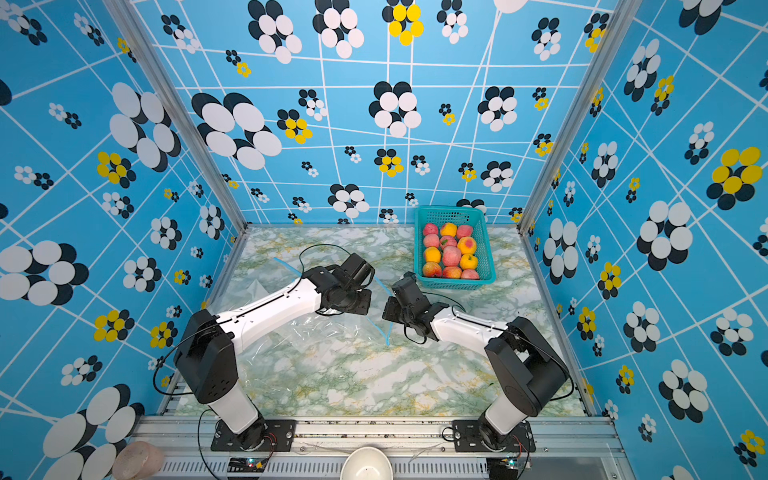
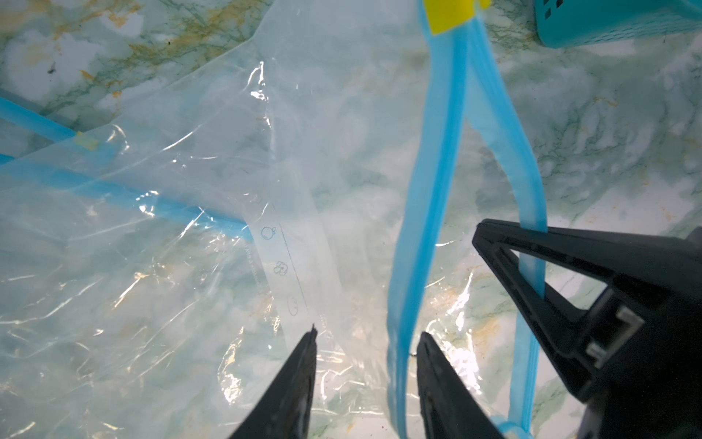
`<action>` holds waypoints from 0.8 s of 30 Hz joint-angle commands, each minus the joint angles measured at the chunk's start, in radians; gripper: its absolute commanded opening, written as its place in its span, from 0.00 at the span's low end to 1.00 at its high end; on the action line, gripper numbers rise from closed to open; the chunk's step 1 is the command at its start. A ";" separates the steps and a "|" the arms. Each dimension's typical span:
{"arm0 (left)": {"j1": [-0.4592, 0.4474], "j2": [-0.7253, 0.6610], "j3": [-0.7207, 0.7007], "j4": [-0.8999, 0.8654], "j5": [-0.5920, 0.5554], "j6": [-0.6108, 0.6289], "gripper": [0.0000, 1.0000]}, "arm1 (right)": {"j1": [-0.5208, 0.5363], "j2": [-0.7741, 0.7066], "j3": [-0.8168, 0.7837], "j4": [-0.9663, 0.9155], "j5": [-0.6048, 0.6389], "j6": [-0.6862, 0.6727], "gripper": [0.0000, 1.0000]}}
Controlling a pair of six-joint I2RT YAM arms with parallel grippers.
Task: Place the peach in a zip-top bag and seal the zipper
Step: Open the zipper food storage bag.
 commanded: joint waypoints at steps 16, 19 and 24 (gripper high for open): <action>-0.023 -0.112 0.003 -0.060 -0.054 0.039 0.00 | -0.020 0.036 -0.073 -0.025 0.071 -0.008 0.12; -0.030 -0.127 0.015 -0.060 -0.039 0.045 0.00 | -0.028 0.038 -0.092 -0.029 0.079 -0.004 0.15; -0.032 -0.123 0.010 -0.049 -0.033 0.051 0.00 | -0.031 0.019 -0.099 -0.046 0.077 -0.019 0.19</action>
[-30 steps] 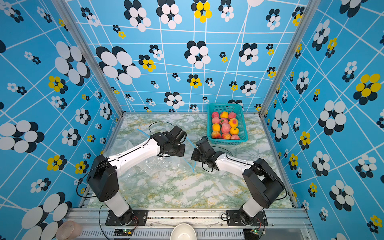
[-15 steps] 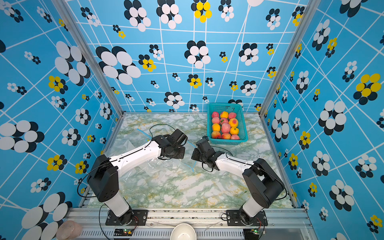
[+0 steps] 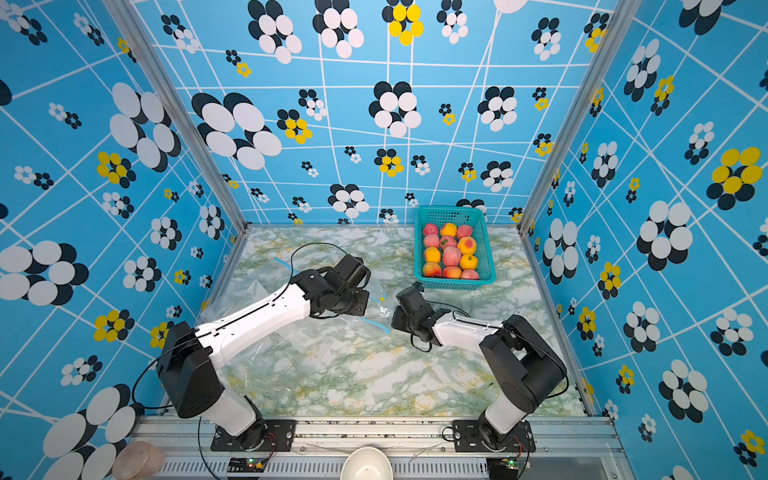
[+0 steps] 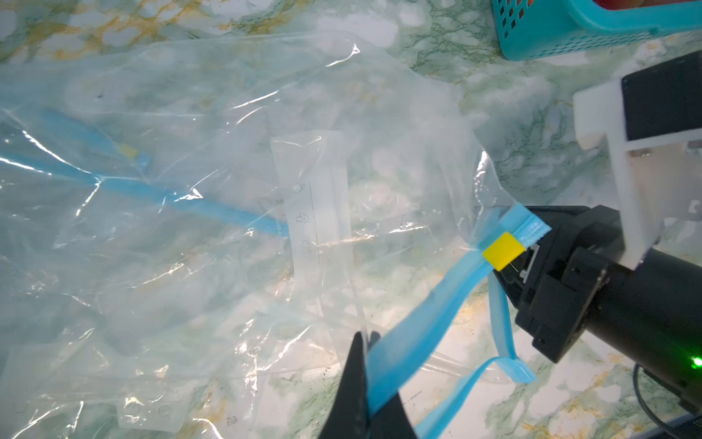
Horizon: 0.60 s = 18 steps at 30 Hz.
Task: Place the peach in a zip-top bag and seal the zipper
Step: Open the zipper food storage bag.
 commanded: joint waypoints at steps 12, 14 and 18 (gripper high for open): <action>0.006 0.015 0.013 -0.006 0.000 0.042 0.00 | -0.022 -0.148 0.057 -0.142 -0.105 -0.140 0.42; 0.012 0.012 0.018 -0.012 -0.005 0.048 0.00 | -0.021 -0.177 0.070 -0.144 -0.154 -0.169 0.46; 0.030 -0.005 0.032 -0.027 -0.015 0.063 0.00 | -0.021 -0.233 0.105 -0.187 -0.158 -0.196 0.50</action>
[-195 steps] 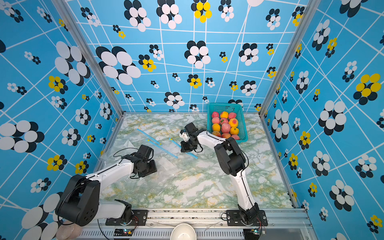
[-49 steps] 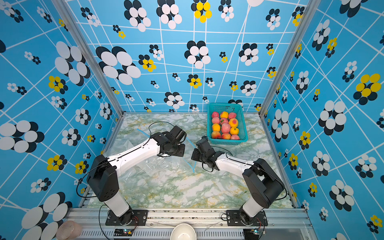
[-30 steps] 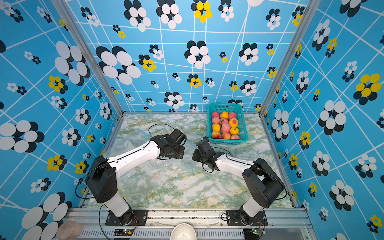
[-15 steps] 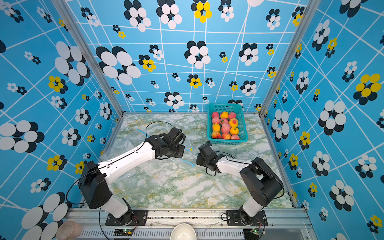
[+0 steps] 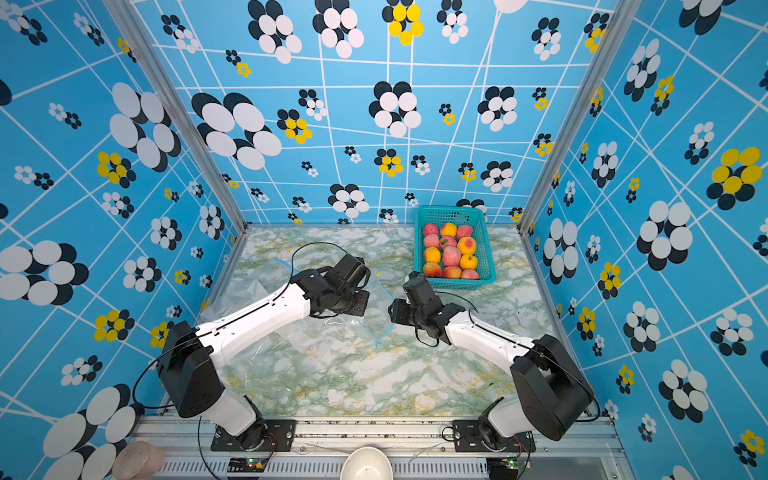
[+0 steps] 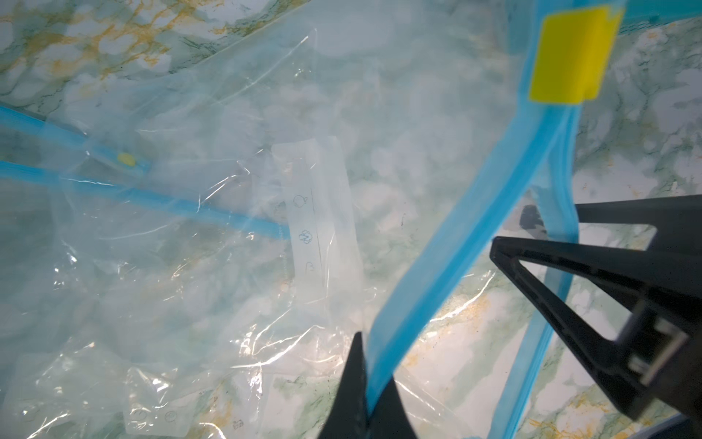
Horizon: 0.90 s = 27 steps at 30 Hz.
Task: Place the peach in a zip-top bag and seal the zipper
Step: Open the zipper food storage bag.
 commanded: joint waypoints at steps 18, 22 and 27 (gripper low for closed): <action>0.056 0.048 0.086 -0.038 0.035 0.048 0.00 | -0.382 0.026 0.292 -0.317 -0.047 -0.227 0.67; 0.062 0.090 0.118 -0.040 0.055 0.054 0.00 | -0.453 0.137 0.403 -0.340 -0.059 -0.264 0.70; 0.068 0.136 0.158 -0.044 0.079 0.060 0.00 | -0.470 0.318 0.602 -0.473 -0.051 -0.362 0.71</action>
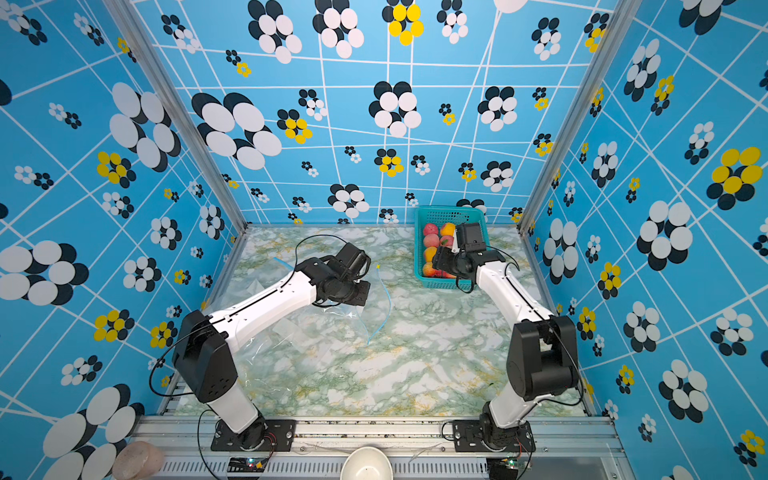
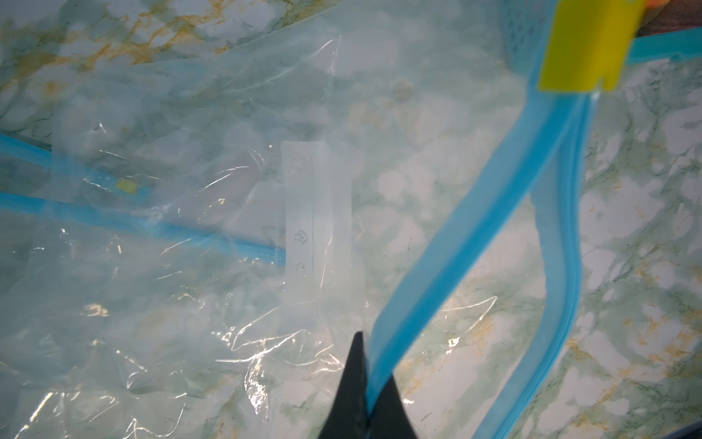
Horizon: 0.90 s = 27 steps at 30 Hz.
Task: Place the peach in a zip-top bag and seal the zipper
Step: Open the zipper food storage bag, then pick up the peach from the basket.
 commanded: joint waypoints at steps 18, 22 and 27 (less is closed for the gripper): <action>0.011 0.103 0.116 -0.029 0.069 0.030 0.00 | 0.001 0.386 0.391 -0.181 0.078 -0.175 0.71; 0.011 0.109 0.116 -0.032 0.073 0.026 0.00 | 0.002 0.429 0.434 -0.143 0.099 -0.179 0.71; 0.010 0.102 0.106 -0.035 0.068 0.025 0.00 | 0.001 0.518 0.511 -0.153 0.091 -0.194 0.71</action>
